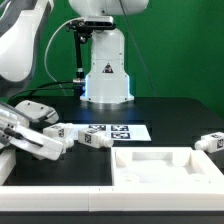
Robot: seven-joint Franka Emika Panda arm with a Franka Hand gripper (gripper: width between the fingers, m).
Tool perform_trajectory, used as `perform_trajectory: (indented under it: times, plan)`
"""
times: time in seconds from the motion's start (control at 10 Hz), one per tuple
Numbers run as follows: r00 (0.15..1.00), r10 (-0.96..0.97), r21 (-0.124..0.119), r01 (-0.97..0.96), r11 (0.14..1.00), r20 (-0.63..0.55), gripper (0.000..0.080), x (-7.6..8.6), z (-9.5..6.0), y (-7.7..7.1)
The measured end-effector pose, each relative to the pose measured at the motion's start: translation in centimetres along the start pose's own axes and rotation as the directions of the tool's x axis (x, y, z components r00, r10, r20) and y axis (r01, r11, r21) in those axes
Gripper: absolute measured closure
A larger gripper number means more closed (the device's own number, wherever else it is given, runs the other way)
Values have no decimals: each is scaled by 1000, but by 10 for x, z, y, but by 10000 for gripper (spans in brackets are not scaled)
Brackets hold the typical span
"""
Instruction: Assemble one leg
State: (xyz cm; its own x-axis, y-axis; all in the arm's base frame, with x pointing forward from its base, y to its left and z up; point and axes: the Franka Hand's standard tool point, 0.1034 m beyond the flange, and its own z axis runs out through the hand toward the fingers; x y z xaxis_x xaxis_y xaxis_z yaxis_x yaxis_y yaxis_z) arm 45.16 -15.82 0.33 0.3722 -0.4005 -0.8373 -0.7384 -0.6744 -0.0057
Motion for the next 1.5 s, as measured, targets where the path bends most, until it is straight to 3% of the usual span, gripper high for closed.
perform_trajectory:
  times: [0.1,0.2,0.3,0.6,0.8,1.0,1.2,1.3,1.4,1.5]
  plan:
    - [1000,0,0,0,1000,-2,407,0,0,0]
    - [1000,0,0,0,1000,-3,407,1,0,0]
    - [1000,-2,-1,2,1000,-4,524,0,-1,-1]
    - [996,-74,-17,73,997,-55,524,-33,-30,-39]
    - [982,-136,-23,135,991,-128,524,-65,-62,-66]
    - [975,-140,-18,139,990,-173,524,-67,-62,-68]
    - [942,-156,-20,157,987,-296,523,-63,-69,-81]
    - [901,-180,-40,179,983,-394,522,-73,-71,-103]
    - [847,-234,-75,226,971,-478,522,-91,-70,-136]
    - [776,-254,-93,246,965,-577,522,-106,-72,-166]
